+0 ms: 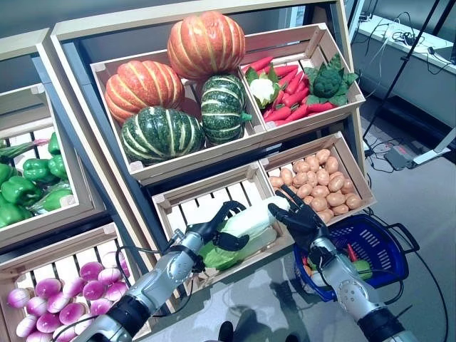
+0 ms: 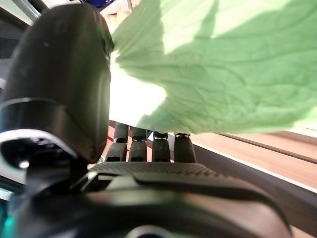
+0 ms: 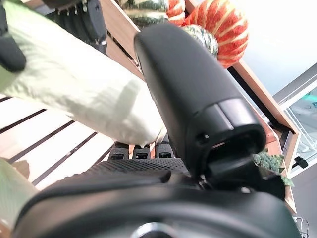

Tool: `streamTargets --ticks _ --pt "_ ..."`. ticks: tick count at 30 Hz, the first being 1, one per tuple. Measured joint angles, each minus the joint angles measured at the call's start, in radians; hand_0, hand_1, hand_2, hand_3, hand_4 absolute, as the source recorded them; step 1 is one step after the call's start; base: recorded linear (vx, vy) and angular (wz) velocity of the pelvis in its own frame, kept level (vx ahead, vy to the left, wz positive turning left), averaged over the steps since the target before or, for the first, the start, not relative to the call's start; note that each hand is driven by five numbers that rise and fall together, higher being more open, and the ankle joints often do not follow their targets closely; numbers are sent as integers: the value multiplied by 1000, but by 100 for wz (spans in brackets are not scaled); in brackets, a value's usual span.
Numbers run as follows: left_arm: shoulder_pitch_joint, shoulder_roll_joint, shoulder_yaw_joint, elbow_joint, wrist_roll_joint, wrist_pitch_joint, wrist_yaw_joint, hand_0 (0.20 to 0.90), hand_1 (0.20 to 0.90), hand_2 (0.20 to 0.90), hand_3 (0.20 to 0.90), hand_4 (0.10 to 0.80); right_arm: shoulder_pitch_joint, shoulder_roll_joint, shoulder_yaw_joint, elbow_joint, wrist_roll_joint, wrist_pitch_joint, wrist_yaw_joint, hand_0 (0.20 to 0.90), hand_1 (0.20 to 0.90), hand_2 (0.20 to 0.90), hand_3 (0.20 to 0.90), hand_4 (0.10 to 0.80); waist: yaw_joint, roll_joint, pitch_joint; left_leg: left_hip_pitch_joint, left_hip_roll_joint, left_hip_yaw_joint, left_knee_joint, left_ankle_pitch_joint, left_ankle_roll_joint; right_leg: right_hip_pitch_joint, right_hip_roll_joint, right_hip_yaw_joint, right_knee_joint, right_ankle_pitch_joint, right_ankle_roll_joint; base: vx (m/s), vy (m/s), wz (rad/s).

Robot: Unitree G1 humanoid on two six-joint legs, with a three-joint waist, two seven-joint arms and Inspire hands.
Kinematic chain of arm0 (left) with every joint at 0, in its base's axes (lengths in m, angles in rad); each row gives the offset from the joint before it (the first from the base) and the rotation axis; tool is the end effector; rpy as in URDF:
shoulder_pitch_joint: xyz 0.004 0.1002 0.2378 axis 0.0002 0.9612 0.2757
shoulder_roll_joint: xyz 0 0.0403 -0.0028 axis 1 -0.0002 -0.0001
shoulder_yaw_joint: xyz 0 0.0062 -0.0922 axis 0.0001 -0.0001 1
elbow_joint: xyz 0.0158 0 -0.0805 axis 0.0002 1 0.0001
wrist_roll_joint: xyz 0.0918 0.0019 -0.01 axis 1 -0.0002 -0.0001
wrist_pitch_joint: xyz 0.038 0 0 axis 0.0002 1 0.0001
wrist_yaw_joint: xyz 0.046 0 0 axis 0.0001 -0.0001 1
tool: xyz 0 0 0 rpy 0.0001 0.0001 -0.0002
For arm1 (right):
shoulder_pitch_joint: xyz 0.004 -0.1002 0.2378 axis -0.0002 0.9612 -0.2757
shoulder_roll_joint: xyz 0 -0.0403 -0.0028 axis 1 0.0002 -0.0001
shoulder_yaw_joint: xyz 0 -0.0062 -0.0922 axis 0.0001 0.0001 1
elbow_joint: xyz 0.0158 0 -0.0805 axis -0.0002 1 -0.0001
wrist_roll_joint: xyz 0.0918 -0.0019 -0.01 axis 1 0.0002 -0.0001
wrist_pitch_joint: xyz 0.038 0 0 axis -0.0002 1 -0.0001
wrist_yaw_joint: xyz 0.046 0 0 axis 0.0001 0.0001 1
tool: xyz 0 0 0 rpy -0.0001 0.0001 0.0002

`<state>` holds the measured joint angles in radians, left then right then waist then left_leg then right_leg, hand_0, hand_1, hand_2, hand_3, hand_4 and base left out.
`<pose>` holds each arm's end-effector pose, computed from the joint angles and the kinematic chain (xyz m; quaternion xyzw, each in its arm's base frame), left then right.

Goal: Put vegetables into the basket

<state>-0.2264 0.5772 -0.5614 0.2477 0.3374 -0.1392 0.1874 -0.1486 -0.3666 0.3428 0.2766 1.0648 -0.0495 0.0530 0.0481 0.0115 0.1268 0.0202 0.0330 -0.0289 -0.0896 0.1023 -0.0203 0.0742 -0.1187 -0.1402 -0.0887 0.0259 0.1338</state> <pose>0.2127 0.1714 0.0405 0.4608 -0.0577 -0.1871 0.8656 0.2117 -0.1668 0.0298 0.3089 0.1218 0.0968 0.9383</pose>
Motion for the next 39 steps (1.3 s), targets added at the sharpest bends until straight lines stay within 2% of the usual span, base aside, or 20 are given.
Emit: streamTargets --ticks 4,27,28,29,39 --pt "18 -2 -1 -17 -1 -9 -2 300 300 300 300 400 -3 -15 -7 5 -74 0 0 300 300 300 300 400 -1 0 0 1 0 0 0 0 0 1 0 0 0 0 0 0 0 0" --pt "29 -9 -2 -19 1 -26 -1 300 300 300 300 400 -3 -15 -19 14 -75 2 0 300 300 300 300 400 0 13 -14 3 0 -1 0 0 0 4 0 -1 0 0 0 0 0 0" --pt "29 -9 -3 -20 1 -27 -1 300 300 300 300 400 -3 -16 -21 15 -75 2 0 479 479 479 479 519 0 13 -14 3 0 -1 0 0 0 4 0 -1 0 0 0 0 0 0" --pt "29 -10 -3 -20 1 -27 -1 300 300 300 300 400 -3 -15 -22 15 -75 2 0 900 900 900 900 800 0 13 -14 3 0 -1 0 0 0 4 0 -1 0 0 0 0 0 0" --pt "30 -15 -1 -9 0 4 13 300 300 300 300 400 -3 31 -10 14 -13 2 0 900 900 900 900 800 -2 13 -14 3 0 -1 0 0 0 3 0 0 0 0 0 0 0 0"
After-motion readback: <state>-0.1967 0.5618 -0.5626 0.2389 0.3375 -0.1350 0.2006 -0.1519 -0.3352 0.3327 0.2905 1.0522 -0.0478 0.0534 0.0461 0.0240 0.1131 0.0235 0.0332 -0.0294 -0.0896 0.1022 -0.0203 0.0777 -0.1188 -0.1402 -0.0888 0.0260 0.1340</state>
